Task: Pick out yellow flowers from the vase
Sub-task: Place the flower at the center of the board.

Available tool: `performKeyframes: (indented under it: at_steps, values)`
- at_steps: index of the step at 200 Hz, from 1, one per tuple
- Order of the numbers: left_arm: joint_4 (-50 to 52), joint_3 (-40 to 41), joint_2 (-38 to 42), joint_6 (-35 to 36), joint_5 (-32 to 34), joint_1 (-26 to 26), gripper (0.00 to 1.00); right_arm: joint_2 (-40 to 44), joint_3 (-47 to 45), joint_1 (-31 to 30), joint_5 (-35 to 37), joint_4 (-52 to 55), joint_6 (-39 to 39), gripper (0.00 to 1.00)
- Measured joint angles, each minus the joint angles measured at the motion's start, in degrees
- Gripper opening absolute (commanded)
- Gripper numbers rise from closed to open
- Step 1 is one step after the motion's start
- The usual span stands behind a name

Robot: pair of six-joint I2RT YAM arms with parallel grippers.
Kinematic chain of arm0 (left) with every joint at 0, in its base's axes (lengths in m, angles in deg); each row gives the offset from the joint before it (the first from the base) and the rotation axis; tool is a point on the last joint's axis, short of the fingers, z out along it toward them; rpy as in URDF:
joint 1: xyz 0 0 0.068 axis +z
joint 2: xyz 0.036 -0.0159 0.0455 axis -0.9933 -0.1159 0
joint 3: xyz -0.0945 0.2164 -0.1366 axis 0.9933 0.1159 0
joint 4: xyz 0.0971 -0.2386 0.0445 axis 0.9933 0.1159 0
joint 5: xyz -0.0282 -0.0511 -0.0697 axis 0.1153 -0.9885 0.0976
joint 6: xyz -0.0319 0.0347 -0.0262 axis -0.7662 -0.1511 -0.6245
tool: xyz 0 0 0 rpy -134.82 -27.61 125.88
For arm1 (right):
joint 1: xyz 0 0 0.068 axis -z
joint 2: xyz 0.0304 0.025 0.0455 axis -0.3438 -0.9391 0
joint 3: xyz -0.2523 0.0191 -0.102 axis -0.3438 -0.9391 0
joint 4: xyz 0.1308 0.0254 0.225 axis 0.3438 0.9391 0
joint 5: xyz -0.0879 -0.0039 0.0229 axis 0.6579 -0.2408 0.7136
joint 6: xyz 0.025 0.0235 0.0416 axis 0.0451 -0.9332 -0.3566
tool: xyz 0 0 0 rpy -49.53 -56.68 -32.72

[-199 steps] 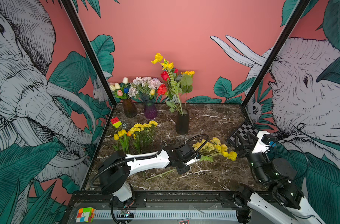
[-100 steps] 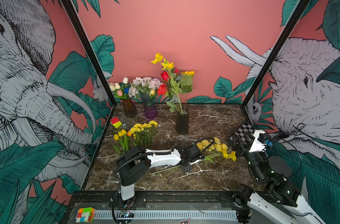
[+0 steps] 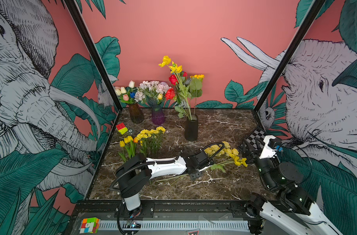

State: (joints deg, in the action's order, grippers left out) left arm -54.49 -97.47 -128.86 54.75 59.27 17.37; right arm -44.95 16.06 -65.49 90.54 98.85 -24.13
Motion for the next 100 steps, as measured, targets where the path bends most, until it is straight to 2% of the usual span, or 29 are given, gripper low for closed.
performKeyframes:
  at_steps: [34,83,100]
  values:
    - [-3.63,3.48,5.38,-0.94,-2.99,0.0,0.47,-2.03,0.0,0.0,-0.07,-0.17,-0.37,0.64]
    - [-5.66,4.83,4.15,-1.92,-4.92,0.0,0.48,-3.56,0.02,0.0,-0.31,-0.44,-0.61,0.64]
    - [-6.34,5.75,4.37,-2.45,-4.79,0.0,0.53,-3.96,0.02,0.0,-0.28,-0.44,-0.68,0.64]
